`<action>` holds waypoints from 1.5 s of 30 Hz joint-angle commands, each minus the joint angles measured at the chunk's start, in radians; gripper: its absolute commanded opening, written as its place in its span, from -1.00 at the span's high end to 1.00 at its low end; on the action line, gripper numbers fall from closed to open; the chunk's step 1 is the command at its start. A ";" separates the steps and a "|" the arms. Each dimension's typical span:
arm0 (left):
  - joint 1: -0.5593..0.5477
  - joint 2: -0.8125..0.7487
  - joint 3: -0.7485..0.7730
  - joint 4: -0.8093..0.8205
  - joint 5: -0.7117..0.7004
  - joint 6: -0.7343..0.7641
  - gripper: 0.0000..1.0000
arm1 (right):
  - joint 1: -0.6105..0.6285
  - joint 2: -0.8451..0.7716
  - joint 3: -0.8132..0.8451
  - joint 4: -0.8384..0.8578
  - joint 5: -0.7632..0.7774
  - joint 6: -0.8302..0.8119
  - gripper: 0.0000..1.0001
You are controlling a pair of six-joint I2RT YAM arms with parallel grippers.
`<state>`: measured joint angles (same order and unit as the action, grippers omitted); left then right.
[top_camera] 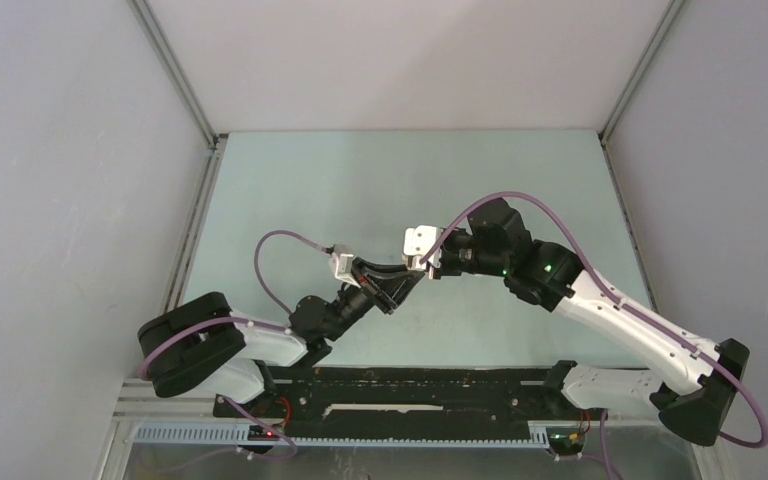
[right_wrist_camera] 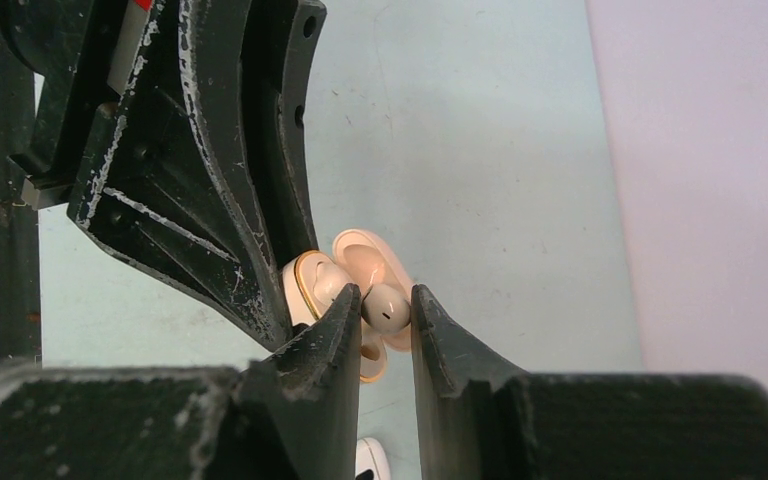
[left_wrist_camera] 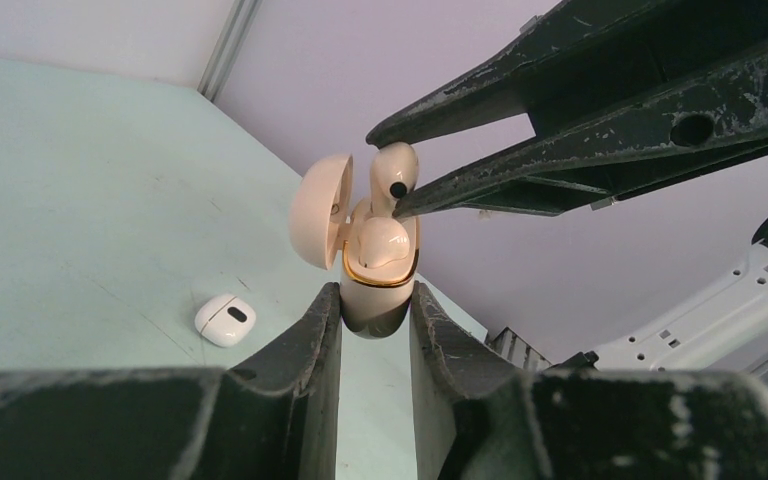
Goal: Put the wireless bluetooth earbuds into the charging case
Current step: Place the earbud in the charging case.
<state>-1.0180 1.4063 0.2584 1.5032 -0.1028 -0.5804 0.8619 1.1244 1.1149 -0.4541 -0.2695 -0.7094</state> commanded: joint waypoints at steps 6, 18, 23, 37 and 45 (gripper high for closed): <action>0.008 -0.019 0.011 0.081 -0.019 -0.011 1.00 | 0.003 -0.026 -0.003 0.026 0.059 -0.012 1.00; 0.018 -0.034 -0.002 0.088 -0.030 -0.006 1.00 | 0.008 -0.016 -0.003 -0.009 0.009 -0.012 1.00; 0.018 -0.044 -0.012 0.088 -0.040 -0.001 1.00 | 0.013 -0.008 -0.003 -0.017 0.022 -0.011 1.00; 0.022 -0.042 -0.005 0.088 -0.048 0.011 1.00 | 0.026 0.001 -0.023 0.045 0.135 0.063 0.44; 0.028 -0.042 -0.014 0.088 -0.038 0.030 1.00 | -0.067 -0.049 0.058 -0.022 -0.022 0.186 0.06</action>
<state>-1.0027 1.3834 0.2440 1.5013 -0.1280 -0.5804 0.8639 1.1114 1.0962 -0.4129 -0.1707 -0.6197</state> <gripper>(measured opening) 0.282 0.458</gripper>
